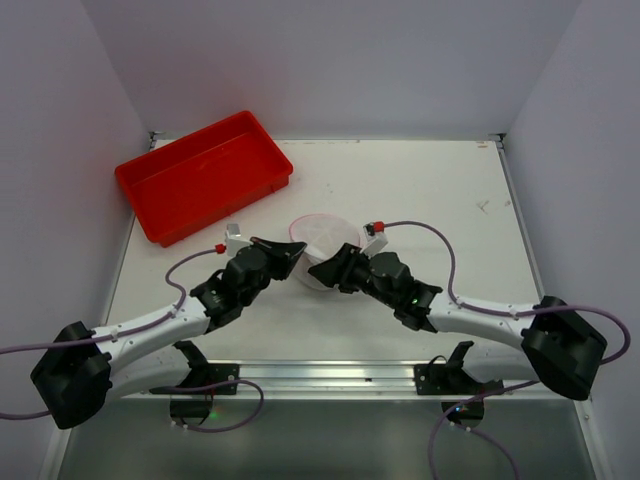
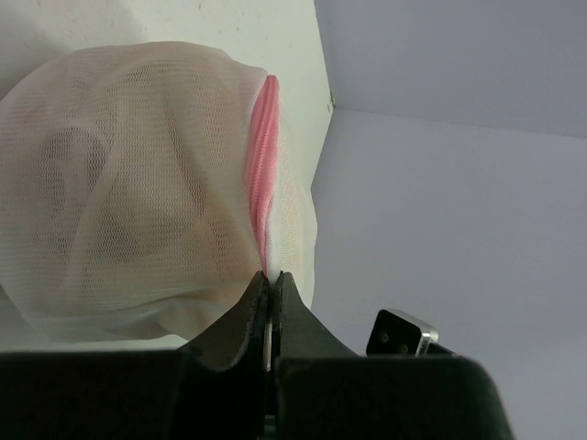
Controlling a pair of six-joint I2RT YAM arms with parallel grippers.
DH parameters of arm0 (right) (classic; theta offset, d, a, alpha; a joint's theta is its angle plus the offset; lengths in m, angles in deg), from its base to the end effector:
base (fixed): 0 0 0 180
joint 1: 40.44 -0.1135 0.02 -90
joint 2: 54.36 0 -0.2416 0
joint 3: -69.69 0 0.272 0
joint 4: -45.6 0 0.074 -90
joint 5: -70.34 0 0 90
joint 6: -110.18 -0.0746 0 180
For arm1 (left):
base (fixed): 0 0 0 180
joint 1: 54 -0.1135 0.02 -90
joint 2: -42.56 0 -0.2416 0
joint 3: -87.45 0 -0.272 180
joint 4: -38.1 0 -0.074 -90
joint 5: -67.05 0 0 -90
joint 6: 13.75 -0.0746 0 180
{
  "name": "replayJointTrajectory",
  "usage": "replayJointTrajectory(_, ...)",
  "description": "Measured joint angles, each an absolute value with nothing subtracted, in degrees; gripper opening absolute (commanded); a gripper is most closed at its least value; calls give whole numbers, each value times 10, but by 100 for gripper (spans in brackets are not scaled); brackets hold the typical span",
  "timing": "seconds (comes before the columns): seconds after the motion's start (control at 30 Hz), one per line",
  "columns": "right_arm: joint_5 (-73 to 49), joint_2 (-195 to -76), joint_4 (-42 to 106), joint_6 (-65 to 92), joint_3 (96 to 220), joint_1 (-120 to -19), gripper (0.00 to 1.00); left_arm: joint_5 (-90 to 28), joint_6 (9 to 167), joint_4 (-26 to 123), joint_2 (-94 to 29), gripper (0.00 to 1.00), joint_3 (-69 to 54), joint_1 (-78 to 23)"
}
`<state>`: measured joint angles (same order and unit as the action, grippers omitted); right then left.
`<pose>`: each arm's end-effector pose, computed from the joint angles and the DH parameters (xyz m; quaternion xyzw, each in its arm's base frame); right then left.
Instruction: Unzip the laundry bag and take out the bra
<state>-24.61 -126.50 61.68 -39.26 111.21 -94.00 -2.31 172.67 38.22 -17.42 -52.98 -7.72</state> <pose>0.1974 0.2565 0.1677 0.0669 0.7878 0.4910 0.3659 0.2186 -0.1905 0.1774 -0.4350 0.6891 -0.4840 0.3188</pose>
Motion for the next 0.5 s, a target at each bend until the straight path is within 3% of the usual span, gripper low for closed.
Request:
replayJointTrajectory(0.17, -258, -1185, 537, -392, 1112, -940, 63, -14, 1727, 382, -180, 0, -529, -77)
replayJointTrajectory(0.5, -253, -1179, 470, -391, 1139, -942, 57, -5, 1727, 383, -191, 0, -523, -77)
